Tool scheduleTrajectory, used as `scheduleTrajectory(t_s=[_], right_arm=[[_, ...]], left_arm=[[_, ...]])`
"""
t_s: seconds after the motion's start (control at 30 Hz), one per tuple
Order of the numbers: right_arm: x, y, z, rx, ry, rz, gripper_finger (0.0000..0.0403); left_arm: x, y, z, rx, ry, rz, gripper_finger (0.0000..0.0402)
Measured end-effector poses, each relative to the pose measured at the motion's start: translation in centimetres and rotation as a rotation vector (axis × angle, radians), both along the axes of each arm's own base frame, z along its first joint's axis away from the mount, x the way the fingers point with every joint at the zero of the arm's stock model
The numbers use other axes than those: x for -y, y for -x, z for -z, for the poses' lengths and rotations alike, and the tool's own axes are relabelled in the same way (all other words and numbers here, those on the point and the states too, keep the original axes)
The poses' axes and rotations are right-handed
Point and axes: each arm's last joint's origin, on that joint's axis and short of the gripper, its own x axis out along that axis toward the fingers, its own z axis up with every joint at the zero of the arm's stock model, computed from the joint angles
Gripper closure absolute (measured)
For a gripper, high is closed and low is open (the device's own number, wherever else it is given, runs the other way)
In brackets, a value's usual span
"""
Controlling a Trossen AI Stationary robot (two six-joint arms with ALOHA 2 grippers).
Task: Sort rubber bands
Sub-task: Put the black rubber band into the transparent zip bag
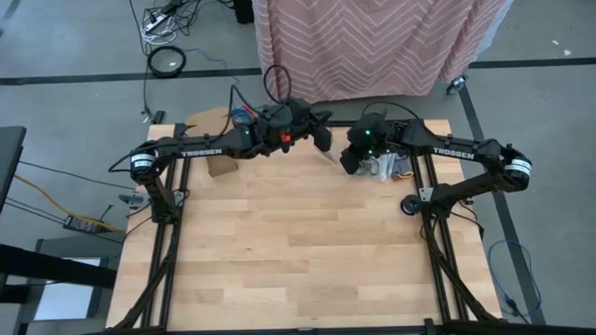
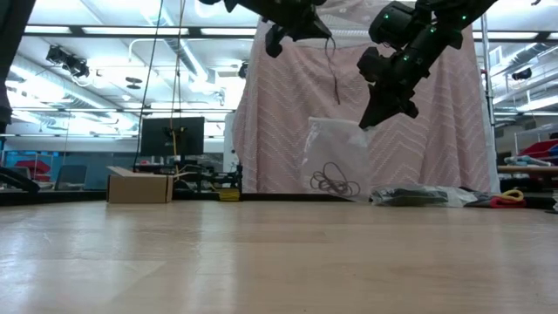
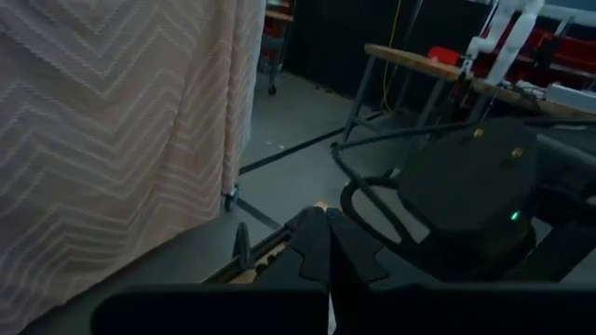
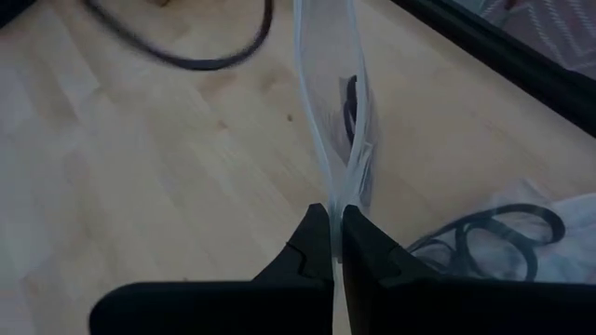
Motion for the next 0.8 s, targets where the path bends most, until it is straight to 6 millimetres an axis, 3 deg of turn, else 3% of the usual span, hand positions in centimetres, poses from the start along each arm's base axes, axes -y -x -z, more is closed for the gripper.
scheduleTrajectory(t_s=[0.53, 0.8], right_arm=[[0.0, 0.0, 0.0, 0.002, -0.003, 0.001, 0.0403], [-0.2, -0.2, -0.1, 0.035, -0.044, -0.048, 0.0403]], left_arm=[[0.5, -1.5, 1.8, 0.0, 0.039, 0.021, 0.0401], [0.1, -1.3, 1.8, -0.063, -0.046, 0.018, 0.0401]])
